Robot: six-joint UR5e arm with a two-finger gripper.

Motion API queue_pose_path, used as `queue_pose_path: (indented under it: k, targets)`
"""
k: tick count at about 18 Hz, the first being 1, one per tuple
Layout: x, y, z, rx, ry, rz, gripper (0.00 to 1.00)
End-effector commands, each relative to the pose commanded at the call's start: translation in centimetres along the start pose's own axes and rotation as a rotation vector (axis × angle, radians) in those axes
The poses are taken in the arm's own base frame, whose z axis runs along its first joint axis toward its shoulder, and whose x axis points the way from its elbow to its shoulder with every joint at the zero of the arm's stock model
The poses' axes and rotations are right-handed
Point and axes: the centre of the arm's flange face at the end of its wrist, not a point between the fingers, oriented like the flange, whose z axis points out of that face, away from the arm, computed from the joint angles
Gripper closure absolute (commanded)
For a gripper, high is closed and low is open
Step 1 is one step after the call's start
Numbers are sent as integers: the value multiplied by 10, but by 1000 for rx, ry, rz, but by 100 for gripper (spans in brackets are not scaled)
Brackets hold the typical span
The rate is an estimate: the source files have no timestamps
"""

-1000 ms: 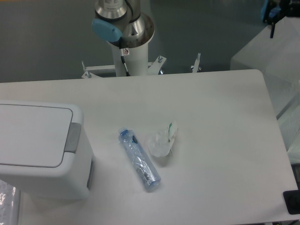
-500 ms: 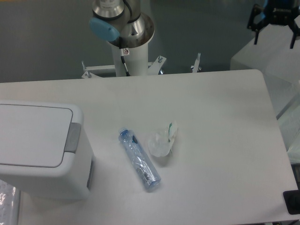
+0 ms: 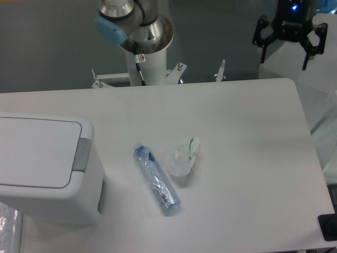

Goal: Open the trash can
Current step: 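Lower the open gripper toward the trash can lid edge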

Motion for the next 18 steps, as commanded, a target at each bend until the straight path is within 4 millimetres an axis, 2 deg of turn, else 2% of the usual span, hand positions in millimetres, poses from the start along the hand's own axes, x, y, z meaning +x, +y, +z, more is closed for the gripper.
queue_pose_path:
  k: [4,7,12,14,18]
  targets:
    - [12,-28,-20,106,-16,37,0]
    - [14,-39,-27,196,-1,-34,0]
    - [26,-53,-27,205,15,-78,0]
    - [32,-65,-27,212,25,-148,0]
    - [49,-96,-14,223,50,-217,0]
